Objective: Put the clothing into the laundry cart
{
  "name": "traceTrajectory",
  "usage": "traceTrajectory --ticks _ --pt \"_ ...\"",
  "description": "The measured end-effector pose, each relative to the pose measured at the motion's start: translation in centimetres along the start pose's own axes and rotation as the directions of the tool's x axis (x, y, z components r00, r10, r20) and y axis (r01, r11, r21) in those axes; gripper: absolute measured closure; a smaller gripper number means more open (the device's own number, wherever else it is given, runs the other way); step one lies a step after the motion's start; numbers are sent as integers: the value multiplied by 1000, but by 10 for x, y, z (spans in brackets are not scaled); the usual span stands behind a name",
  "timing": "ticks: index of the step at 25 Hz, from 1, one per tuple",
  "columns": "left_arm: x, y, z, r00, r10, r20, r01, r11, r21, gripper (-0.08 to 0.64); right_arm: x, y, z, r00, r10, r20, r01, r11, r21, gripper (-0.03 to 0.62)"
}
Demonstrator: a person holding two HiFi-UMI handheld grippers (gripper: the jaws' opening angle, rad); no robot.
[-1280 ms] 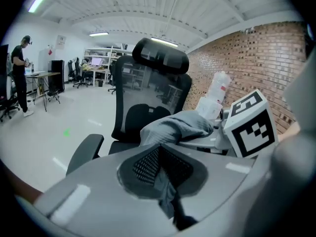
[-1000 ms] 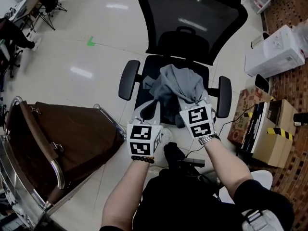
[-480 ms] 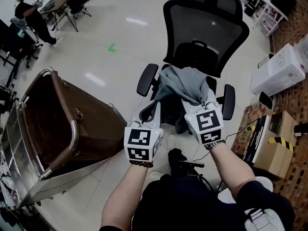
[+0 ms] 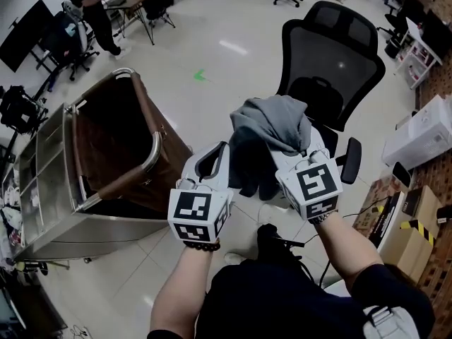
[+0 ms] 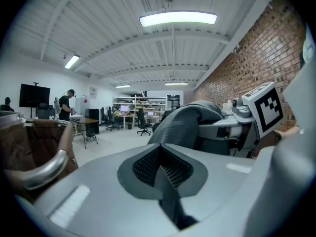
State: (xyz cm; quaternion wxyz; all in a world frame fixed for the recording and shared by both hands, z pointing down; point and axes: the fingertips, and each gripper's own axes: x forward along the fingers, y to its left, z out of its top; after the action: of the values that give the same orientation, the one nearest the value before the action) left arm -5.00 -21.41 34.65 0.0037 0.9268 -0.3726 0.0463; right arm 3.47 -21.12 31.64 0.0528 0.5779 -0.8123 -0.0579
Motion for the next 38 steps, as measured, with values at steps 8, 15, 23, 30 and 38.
traceTrajectory --ticks 8,15,23,30,38 --pt "-98 7 37 989 131 67 -134 990 42 558 -34 73 85 980 134 147 -132 991 -21 437" --pt "-156 -35 12 956 253 149 -264 962 65 558 -88 110 82 937 250 244 -239 968 -75 437" --pt "-222 -25 45 919 341 198 -358 932 56 558 -87 156 142 903 327 278 -309 945 -108 437" --pt "-234 -22 68 903 373 213 -393 917 63 558 -85 165 197 874 366 320 -343 931 -125 439" --pt "-231 -8 89 876 428 221 -453 888 77 558 -67 161 242 833 416 363 -398 908 -128 439"
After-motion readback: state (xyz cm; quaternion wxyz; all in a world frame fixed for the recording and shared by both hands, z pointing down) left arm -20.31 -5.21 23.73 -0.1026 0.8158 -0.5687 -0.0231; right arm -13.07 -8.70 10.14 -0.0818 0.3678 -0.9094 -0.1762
